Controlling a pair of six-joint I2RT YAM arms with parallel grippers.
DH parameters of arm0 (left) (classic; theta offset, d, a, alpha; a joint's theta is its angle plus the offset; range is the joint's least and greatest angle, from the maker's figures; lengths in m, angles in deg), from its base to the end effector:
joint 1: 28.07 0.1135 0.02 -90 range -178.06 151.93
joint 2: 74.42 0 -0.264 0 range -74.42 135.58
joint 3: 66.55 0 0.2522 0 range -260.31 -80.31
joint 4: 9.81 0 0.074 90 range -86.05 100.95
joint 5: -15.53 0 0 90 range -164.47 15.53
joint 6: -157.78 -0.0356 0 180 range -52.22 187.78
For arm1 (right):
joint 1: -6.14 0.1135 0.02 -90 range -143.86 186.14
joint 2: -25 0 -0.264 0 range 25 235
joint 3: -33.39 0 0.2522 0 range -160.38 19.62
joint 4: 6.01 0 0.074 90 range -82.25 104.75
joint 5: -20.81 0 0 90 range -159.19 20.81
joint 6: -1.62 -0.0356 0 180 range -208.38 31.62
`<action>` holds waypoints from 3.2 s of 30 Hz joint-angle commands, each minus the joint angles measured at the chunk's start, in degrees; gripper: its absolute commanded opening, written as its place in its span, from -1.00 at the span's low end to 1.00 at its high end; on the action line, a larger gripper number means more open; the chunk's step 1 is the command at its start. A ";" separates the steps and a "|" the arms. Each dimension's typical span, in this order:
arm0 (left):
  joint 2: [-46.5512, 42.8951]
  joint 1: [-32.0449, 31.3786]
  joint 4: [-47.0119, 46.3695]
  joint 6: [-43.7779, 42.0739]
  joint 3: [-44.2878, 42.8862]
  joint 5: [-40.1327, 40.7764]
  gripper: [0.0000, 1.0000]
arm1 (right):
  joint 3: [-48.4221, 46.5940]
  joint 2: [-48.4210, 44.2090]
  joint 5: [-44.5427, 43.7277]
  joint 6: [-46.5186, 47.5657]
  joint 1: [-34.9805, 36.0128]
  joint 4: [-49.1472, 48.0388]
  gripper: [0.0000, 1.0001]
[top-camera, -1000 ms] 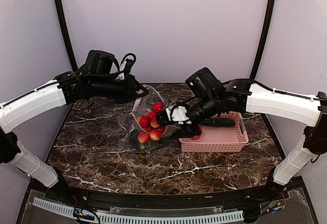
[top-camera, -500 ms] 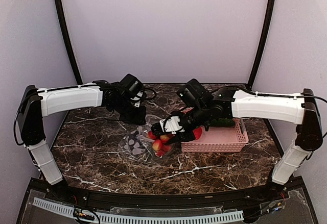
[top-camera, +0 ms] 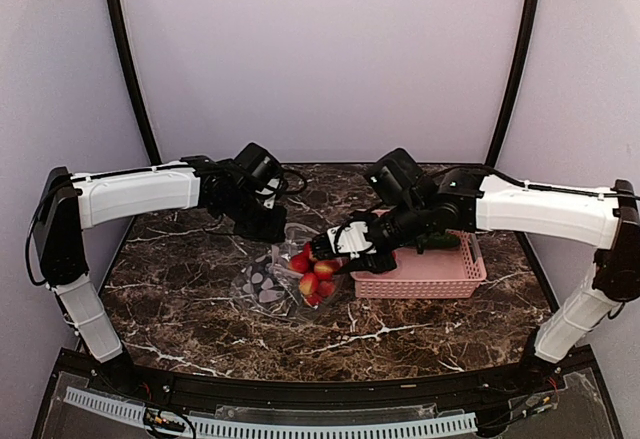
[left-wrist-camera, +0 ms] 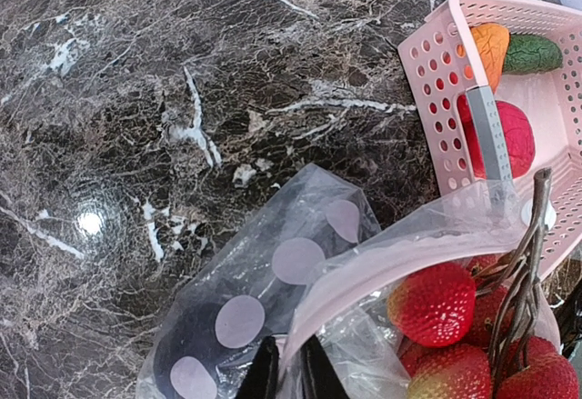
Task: Place the food in the zip-top bag and seal the zipper
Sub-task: Pass from the left arm to the right, then adjust the zipper food storage bag at the center of the board.
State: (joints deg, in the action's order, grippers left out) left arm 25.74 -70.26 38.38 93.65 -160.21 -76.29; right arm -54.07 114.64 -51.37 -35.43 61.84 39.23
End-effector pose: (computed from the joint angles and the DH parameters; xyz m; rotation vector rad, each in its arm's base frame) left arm 0.2812 -0.2564 0.2554 0.3826 2.5755 -0.4980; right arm 0.1845 0.2898 0.2885 -2.0169 1.2691 0.3950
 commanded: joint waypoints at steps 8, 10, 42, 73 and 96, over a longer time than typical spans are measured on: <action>-3.30 0.27 0.96 -0.79 -1.19 -0.37 -0.81 | 1.01 4.52 -0.24 -1.44 -0.68 0.05 -0.48; -3.35 0.27 1.06 -0.82 -1.02 -0.37 -0.81 | 0.48 5.50 -0.63 -1.74 -0.68 -0.50 -0.48; -6.87 0.29 1.31 -3.43 -2.15 -0.85 -0.79 | -12.46 8.67 8.51 -2.49 -0.42 12.41 -1.00; -23.18 -2.53 -4.44 4.29 17.12 -19.47 -0.40 | -6.11 6.92 3.97 -2.67 9.57 9.67 -1.00; -1.90 -9.36 8.91 -2.29 -5.32 -11.64 -0.53 | -4.00 2.60 4.26 -3.90 9.60 7.68 -1.00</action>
State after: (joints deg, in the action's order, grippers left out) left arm 22.64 -79.35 40.07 94.13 -162.61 -91.20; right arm -58.83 118.97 -47.22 -38.40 71.37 49.07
